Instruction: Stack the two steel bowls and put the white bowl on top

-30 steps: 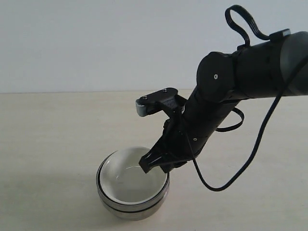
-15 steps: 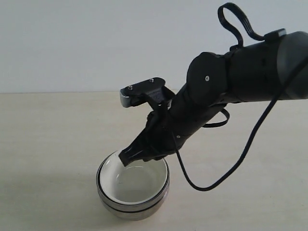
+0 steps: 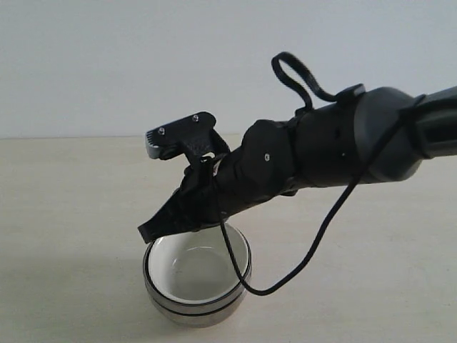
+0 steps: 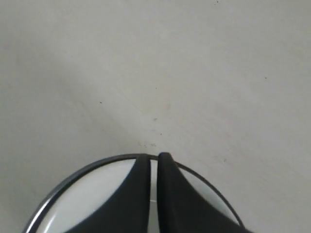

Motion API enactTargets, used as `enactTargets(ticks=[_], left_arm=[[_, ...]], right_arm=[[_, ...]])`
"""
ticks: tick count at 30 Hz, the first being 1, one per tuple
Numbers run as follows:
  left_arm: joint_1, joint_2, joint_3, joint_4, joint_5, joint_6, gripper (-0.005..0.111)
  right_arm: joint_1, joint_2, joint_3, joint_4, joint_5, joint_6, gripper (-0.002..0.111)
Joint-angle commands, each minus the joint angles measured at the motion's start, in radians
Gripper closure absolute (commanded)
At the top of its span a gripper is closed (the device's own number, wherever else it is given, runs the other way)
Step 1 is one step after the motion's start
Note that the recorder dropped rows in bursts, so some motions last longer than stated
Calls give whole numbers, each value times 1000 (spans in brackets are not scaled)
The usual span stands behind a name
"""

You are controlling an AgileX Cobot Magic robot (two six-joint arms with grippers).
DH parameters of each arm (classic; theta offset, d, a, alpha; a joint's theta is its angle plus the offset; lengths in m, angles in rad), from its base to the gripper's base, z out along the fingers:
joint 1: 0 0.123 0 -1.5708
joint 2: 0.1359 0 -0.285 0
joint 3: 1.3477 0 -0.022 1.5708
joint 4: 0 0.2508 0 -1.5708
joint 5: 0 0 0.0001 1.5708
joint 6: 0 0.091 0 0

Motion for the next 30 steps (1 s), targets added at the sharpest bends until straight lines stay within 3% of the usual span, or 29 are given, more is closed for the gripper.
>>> enactTargets(ticks=[1,25,30], left_arm=[[-5,-3,3,0,-7,-5,103],[-5,-3,3,0,-7,-5,103],[-5,-3,3,0,-7,-5,103]], right_arm=[[1,36,-5,5,-32,4,108],[1,32,-5,5,-97,2,108],[1,-104,-5,-40,194,-35,108]])
